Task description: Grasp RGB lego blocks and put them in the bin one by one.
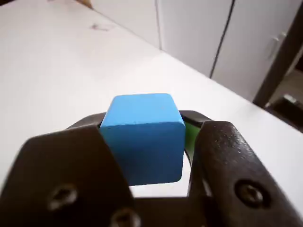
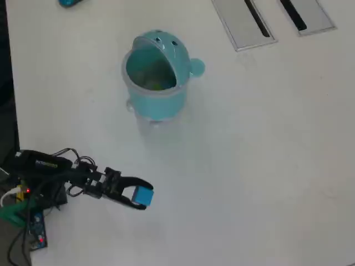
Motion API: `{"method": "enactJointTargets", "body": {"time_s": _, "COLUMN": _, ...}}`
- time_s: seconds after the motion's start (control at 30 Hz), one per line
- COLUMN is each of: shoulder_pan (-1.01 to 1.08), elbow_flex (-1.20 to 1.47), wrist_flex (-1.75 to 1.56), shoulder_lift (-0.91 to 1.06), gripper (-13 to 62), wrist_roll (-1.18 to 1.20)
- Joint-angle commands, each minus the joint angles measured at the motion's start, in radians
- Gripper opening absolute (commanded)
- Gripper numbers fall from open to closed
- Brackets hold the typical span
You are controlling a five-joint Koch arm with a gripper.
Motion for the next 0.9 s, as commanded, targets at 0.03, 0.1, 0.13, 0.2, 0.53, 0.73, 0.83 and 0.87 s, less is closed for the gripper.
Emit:
{"method": "enactJointTargets", "body": {"time_s": 0.03, "shoulder_pan": -0.054, "elbow_flex": 0.032, "wrist_flex": -0.235, "shoulder_lift": 0.109, "gripper": 10.3, "wrist_roll": -0.003}}
{"method": "enactJointTargets", "body": {"time_s": 0.1, "shoulder_pan": -0.083, "elbow_flex": 0.118, "wrist_flex": -0.365, "shoulder_lift": 0.15, "gripper": 10.3, "wrist_roll": -0.003}}
{"method": "enactJointTargets", "body": {"time_s": 0.13, "shoulder_pan": -0.098, "elbow_flex": 0.16, "wrist_flex": -0.423, "shoulder_lift": 0.172, "gripper": 10.3, "wrist_roll": -0.003}}
{"method": "enactJointTargets", "body": {"time_s": 0.2, "shoulder_pan": -0.144, "elbow_flex": 0.229, "wrist_flex": -0.505, "shoulder_lift": 0.219, "gripper": 10.3, "wrist_roll": -0.003}}
{"method": "enactJointTargets", "body": {"time_s": 0.53, "shoulder_pan": -0.371, "elbow_flex": 0.314, "wrist_flex": -0.499, "shoulder_lift": 0.342, "gripper": 10.3, "wrist_roll": -0.081}}
{"method": "enactJointTargets", "body": {"time_s": 0.73, "shoulder_pan": -0.505, "elbow_flex": 0.365, "wrist_flex": -0.453, "shoulder_lift": 0.399, "gripper": 10.3, "wrist_roll": -0.127}}
{"method": "enactJointTargets", "body": {"time_s": 0.83, "shoulder_pan": -0.555, "elbow_flex": 0.388, "wrist_flex": -0.453, "shoulder_lift": 0.41, "gripper": 10.3, "wrist_roll": -0.15}}
{"method": "enactJointTargets", "body": {"time_s": 0.87, "shoulder_pan": -0.575, "elbow_flex": 0.397, "wrist_flex": -0.453, "shoulder_lift": 0.413, "gripper": 10.3, "wrist_roll": -0.161}}
